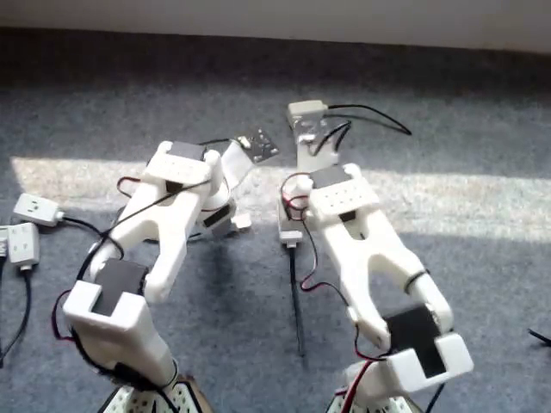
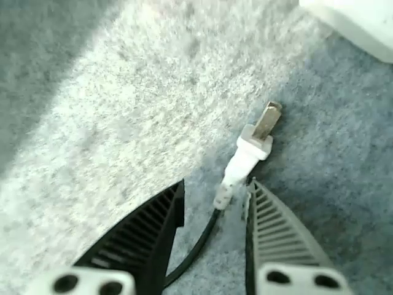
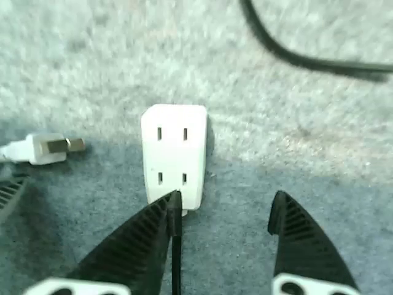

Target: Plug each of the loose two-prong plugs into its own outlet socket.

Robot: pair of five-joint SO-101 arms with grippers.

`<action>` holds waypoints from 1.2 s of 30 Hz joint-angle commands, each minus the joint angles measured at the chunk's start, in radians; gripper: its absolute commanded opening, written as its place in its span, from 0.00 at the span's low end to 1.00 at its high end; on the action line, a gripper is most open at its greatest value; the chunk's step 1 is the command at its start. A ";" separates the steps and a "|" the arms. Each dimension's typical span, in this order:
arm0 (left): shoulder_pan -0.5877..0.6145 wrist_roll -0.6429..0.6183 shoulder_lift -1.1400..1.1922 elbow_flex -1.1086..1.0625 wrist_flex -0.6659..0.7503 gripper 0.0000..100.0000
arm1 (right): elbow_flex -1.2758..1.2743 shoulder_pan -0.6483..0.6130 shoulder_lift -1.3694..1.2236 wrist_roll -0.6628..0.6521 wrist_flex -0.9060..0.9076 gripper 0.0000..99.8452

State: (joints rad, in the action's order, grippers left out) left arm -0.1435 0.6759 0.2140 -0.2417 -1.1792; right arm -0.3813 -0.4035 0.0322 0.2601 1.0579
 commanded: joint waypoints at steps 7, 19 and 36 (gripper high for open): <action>-0.025 0.005 -0.013 -0.013 0.017 0.17 | -0.076 0.050 0.108 -0.029 -0.065 0.23; -0.028 0.000 -0.013 -0.013 0.020 0.17 | -0.143 0.309 0.094 0.049 -0.179 0.23; -0.185 -0.137 -0.021 -0.030 0.081 0.02 | -0.266 0.335 -0.074 0.080 -0.507 0.23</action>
State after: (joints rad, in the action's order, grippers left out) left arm -0.2463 0.5470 0.2232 -0.2723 -1.1454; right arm -0.6836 -0.0844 -0.0368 0.3261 0.5700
